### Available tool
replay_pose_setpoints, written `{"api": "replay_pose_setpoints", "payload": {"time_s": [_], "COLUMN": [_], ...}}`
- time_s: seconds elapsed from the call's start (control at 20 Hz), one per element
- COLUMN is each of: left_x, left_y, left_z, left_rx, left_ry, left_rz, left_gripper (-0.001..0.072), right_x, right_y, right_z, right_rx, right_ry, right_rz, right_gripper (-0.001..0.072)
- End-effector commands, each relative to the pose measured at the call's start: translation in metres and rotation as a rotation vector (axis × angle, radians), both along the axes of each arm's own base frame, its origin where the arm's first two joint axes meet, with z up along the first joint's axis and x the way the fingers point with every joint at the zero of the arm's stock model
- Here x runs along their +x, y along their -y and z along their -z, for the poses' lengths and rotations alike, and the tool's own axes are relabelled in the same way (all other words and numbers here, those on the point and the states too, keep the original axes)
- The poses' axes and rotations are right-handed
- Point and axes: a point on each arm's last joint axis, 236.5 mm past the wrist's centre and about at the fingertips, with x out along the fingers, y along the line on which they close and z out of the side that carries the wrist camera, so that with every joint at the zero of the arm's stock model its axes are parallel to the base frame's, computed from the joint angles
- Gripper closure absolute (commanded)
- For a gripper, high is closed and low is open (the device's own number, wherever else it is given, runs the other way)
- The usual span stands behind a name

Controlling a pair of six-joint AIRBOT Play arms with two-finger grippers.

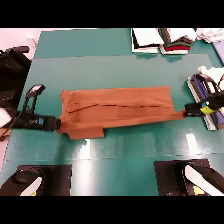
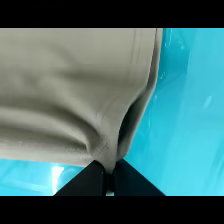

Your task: Fold the shirts.

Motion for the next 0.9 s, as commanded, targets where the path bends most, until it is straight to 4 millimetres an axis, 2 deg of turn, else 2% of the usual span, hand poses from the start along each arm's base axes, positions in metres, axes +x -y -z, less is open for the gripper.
{"api": "replay_pose_setpoints", "payload": {"time_s": [0.0, 0.15, 0.25, 0.35, 0.45, 0.5, 0.55, 0.6, 0.7, 0.8, 0.85], "left_x": [0.078, 0.134, 0.164, 0.186, 0.198, 0.201, 0.202, 0.202, 0.199, 0.198, 0.196], "left_y": [-0.015, -0.022, -0.017, -0.012, -0.010, -0.009, -0.009, -0.009, -0.008, -0.006, -0.004], "left_z": [0.009, 0.020, 0.026, 0.032, 0.037, 0.038, 0.037, 0.036, 0.028, 0.019, 0.016], "left_rx": [0.066, 0.077, 0.079, 0.063, 0.060, 0.058, 0.057, 0.053, 0.054, 0.047, 0.040], "left_ry": [0.087, 0.099, 0.123, 0.132, 0.139, 0.142, 0.147, 0.144, 0.130, 0.120, 0.115], "left_rz": [-0.054, -0.083, -0.066, -0.075, -0.080, -0.081, -0.083, -0.090, -0.082, -0.075, -0.072], "left_gripper": [0.0682, 0.0682, 0.0682, 0.0681, 0.0680, 0.0678, 0.0458, 0.0242, 0.0215, 0.0217, 0.0366], "right_x": [0.058, 0.098, 0.125, 0.147, 0.165, 0.174, 0.181, 0.188, 0.196, 0.193, 0.188], "right_y": [0.000, 0.002, -0.006, -0.012, -0.021, -0.025, -0.026, -0.029, -0.030, -0.017, -0.008], "right_z": [0.001, 0.014, 0.021, 0.026, 0.031, 0.033, 0.033, 0.031, 0.021, 0.019, 0.022], "right_rx": [-0.012, -0.008, 0.042, 0.100, 0.148, 0.172, 0.183, 0.199, 0.231, 0.243, 0.254], "right_ry": [0.029, 0.011, 0.017, 0.028, 0.040, 0.046, 0.053, 0.066, 0.107, 0.105, 0.090], "right_rz": [-0.016, -0.028, -0.018, -0.002, 0.005, 0.008, 0.009, 0.001, -0.031, -0.019, -0.008], "right_gripper": [0.0691, 0.0691, 0.0691, 0.0690, 0.0687, 0.0611, 0.0431, 0.0319, 0.0298, 0.0236, 0.0225]}}
